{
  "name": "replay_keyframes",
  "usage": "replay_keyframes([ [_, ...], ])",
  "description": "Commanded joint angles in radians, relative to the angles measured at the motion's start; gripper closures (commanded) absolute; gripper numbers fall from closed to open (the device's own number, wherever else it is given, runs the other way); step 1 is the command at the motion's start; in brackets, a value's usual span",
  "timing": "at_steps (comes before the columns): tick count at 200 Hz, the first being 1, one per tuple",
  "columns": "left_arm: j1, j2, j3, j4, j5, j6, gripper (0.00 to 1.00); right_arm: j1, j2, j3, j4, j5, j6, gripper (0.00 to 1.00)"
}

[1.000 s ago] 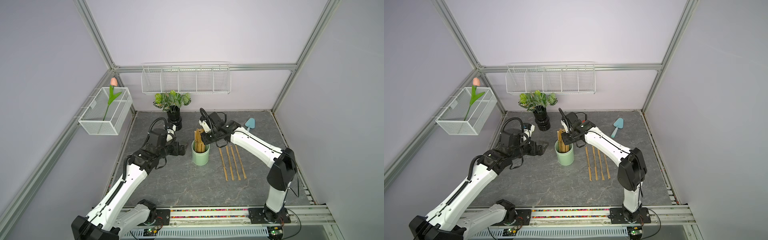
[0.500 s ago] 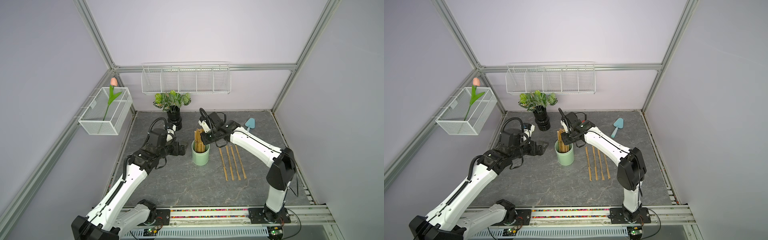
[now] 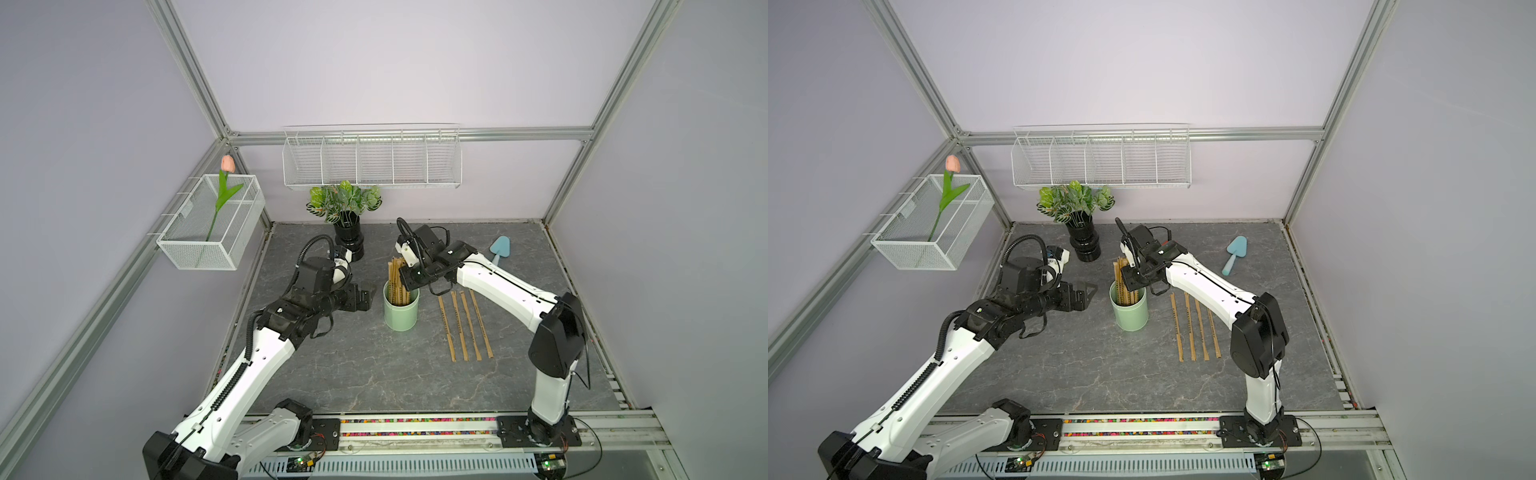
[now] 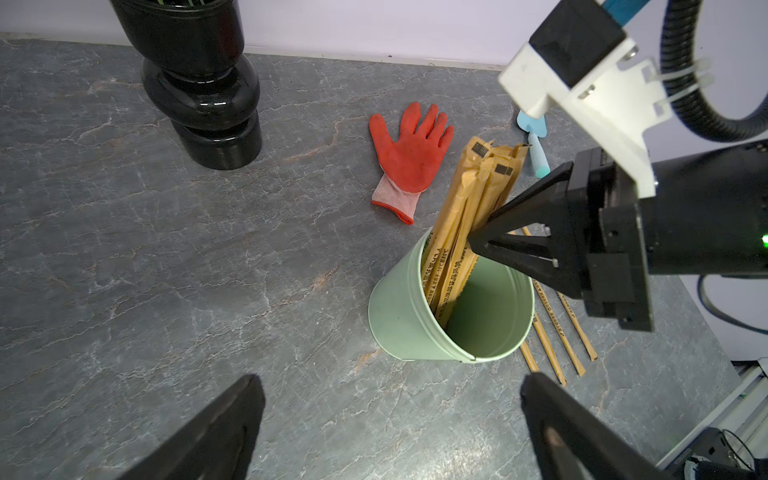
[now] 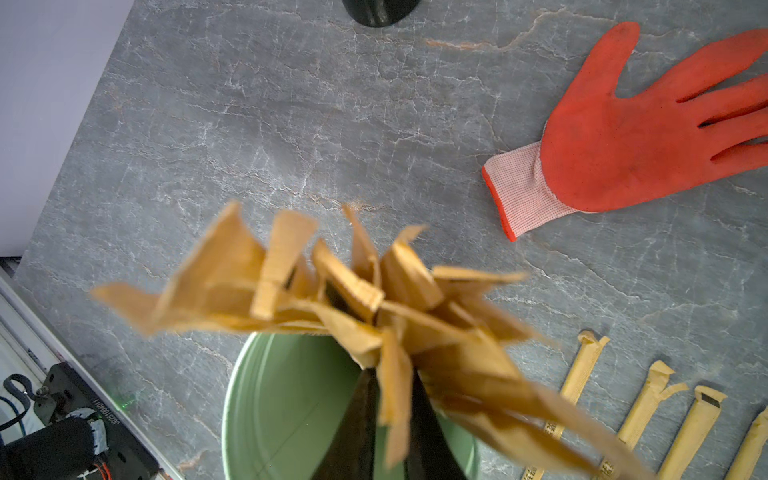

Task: Take the straws out of the storage container
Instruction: Pick up the straw from the container.

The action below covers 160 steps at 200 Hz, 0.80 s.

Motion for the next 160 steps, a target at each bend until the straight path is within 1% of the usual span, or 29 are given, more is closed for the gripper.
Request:
replay_keyframes([
  [1, -0.005, -0.003, 0.004, 0.001, 0.008, 0.007, 0.0, -0.003, 0.011, 0.023, -0.019, -0.016, 0.001, 0.87],
  [49, -0.005, -0.004, 0.005, 0.0, 0.01, 0.009, 0.0, -0.001, -0.019, 0.019, -0.027, -0.018, 0.001, 0.91],
  [113, -0.006, -0.002, 0.005, 0.0, 0.013, 0.007, 0.0, 0.006, -0.09, 0.009, -0.066, -0.009, -0.006, 0.92],
  [160, -0.005, -0.001, 0.005, 0.001, 0.013, 0.006, 0.0, 0.007, -0.141, -0.027, -0.057, -0.009, -0.01, 0.93],
])
